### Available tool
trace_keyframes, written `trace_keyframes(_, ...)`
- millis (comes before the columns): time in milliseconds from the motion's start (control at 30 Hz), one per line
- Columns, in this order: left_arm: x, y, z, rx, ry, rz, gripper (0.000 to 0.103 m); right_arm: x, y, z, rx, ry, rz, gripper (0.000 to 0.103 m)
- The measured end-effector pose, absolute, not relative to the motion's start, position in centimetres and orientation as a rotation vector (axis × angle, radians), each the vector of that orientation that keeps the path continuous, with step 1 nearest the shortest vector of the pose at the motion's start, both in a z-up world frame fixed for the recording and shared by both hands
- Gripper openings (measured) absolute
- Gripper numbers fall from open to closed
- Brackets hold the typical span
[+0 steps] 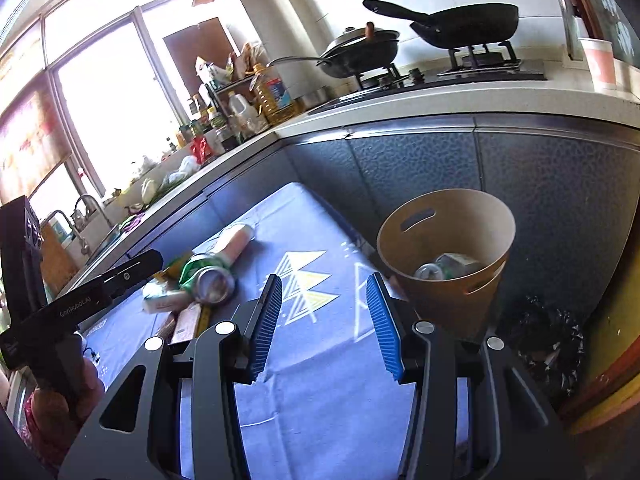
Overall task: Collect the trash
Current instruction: 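Drop the water bottle into the bin from the left gripper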
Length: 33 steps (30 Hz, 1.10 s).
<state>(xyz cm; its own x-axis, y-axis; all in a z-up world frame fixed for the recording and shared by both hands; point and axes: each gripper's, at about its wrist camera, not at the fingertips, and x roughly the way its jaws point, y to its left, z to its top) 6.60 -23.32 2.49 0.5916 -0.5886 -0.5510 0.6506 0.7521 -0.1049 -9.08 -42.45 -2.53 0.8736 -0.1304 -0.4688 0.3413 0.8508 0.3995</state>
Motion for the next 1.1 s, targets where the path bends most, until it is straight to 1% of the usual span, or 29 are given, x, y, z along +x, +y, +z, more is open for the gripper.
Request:
trace_keyframes(267,6.8,-18.7,1.8,0.061,0.592,-0.648,0.068,-8.7,-40.3,-1.6,0.493,0.452,-0.263,0.045)
trace_keyframes(467,6.5,-18.0,2.1,0.031,0.576,-0.659,0.068,-9.8,-39.8,-0.7,0.491,0.432,-0.314,0.046)
trace_keyframes(533,6.0,-18.1,2.5,0.031,0.561,-0.670,0.069,-10.4,-39.7,-0.4,0.493,0.420,-0.328,0.051)
trace_keyframes(567,5.8,-18.1,2.5,0.033,0.554,-0.674,0.071,-10.7,-39.7,-0.1,0.491,0.413,-0.334,0.054)
trace_keyframes(633,5.3,-18.1,2.7,0.036,0.538,-0.676,0.073,-11.1,-39.5,0.2,0.490,0.399,-0.342,0.055)
trace_keyframes(700,5.0,-18.1,2.9,0.041,0.530,-0.678,0.073,-11.3,-39.4,0.5,0.492,0.390,-0.344,0.057)
trace_keyframes(800,4.7,-17.9,3.2,0.038,0.528,-0.676,0.075,-11.7,-39.2,0.7,0.500,0.373,-0.355,0.069)
trace_keyframes(867,4.5,-17.7,3.4,0.031,0.526,-0.674,0.078,-11.9,-39.0,0.8,0.518,0.365,-0.382,0.083)
trace_keyframes(933,4.2,-17.4,3.7,0.034,0.514,-0.667,0.080,-12.1,-38.8,0.7,0.537,0.360,-0.408,0.088)
trace_keyframes(967,4.1,-17.4,3.8,0.038,0.507,-0.663,0.082,-12.1,-38.7,0.6,0.543,0.358,-0.412,0.089)
trace_keyframes(1100,3.6,-17.1,3.9,0.054,0.494,-0.658,0.083,-11.8,-38.2,0.4,0.542,0.362,-0.396,0.089)
